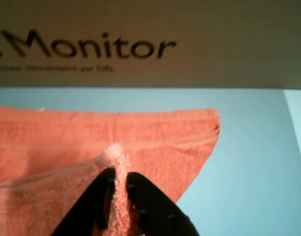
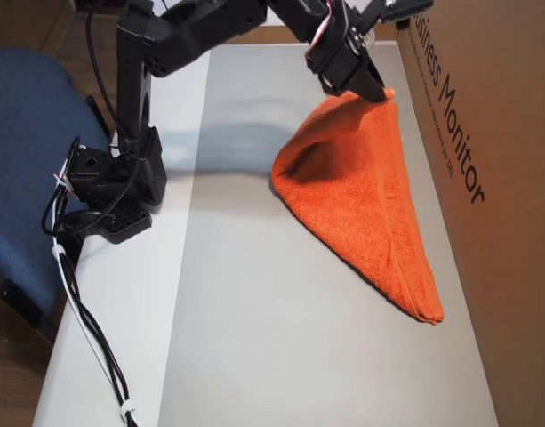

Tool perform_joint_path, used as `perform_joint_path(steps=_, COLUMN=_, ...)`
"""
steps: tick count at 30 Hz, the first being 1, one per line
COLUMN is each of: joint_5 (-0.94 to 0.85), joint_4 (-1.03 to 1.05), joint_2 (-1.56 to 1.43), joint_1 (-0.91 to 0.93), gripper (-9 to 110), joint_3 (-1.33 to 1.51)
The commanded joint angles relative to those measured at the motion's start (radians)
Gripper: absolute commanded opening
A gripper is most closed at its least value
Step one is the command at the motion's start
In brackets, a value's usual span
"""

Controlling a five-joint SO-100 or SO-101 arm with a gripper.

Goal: Fold the blanket.

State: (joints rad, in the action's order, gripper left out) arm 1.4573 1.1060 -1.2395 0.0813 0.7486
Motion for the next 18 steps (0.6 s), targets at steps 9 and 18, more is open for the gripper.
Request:
perform_joint_path(steps=9, joint_5=0.005, joint_4=-0.265, joint_2=0.117, joint_1=0.15, gripper=0, joint_3=-0.081)
perform_joint_path(steps=18, joint_5=0.006, joint_4=-0.468, joint_2=0.25, joint_1=0.236, gripper=0, joint_3=-0.081)
